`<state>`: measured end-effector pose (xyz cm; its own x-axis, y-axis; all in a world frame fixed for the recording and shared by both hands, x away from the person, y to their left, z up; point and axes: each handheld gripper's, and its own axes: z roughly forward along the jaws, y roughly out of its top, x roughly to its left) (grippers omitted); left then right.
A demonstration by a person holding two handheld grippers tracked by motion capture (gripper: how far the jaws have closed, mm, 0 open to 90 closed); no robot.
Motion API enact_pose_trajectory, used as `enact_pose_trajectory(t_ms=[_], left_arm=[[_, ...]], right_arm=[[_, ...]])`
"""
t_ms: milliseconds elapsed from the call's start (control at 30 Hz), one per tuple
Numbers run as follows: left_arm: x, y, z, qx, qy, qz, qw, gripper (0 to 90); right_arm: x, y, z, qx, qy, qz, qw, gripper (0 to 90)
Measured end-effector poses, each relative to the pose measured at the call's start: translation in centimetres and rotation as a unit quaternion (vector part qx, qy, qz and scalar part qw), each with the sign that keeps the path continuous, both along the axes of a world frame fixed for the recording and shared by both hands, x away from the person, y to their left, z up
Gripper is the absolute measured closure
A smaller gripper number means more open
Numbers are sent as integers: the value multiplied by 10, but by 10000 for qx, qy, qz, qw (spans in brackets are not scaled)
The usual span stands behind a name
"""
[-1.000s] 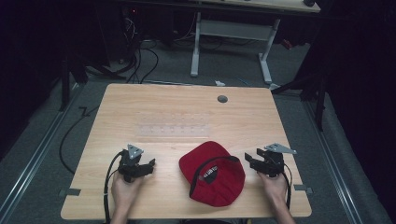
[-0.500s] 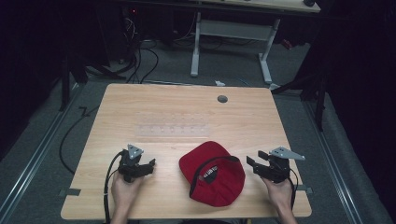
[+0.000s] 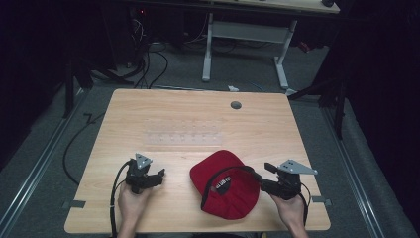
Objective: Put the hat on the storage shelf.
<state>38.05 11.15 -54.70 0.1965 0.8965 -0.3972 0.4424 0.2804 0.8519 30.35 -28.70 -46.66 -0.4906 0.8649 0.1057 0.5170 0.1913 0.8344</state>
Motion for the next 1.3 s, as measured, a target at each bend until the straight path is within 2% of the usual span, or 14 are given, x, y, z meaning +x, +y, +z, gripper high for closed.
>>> enact_pose_trajectory(t_ms=[67,133,300,467,600,633,733,867,900,967,1033,1300], left_arm=[[0,0,0,0,1,0,10000,265],[0,0,0,6,-3,-2,10000,265],[0,0,0,4,-2,-2,10000,265],[0,0,0,1,0,0,10000,265],[0,0,0,-2,1,0,10000,265],[0,0,0,0,0,-5,10000,265],[0,0,0,10,1,-19,10000,265],[0,0,0,11,1,-22,10000,266],[0,0,0,13,0,-22,10000,266],[0,0,0,12,1,-23,10000,267],[0,0,0,13,1,-21,10000,266],[0,0,0,24,2,-16,10000,266]], right_arm=[[6,8,-4,-53,46,152,9999,356],[9,10,-7,-75,82,190,9998,352],[21,19,-22,-117,346,286,9989,349],[30,26,-31,-84,432,363,9984,368],[36,31,-39,-59,573,451,9973,444],[38,33,-42,-130,632,491,9967,478],[39,35,-44,-173,617,529,9965,513],[40,36,-46,-91,604,586,9964,583],[41,36,-47,-53,628,631,9960,631],[41,36,-47,-40,651,639,9958,649],[42,34,-49,30,700,685,9952,710],[42,30,-49,211,748,772,9940,790]])
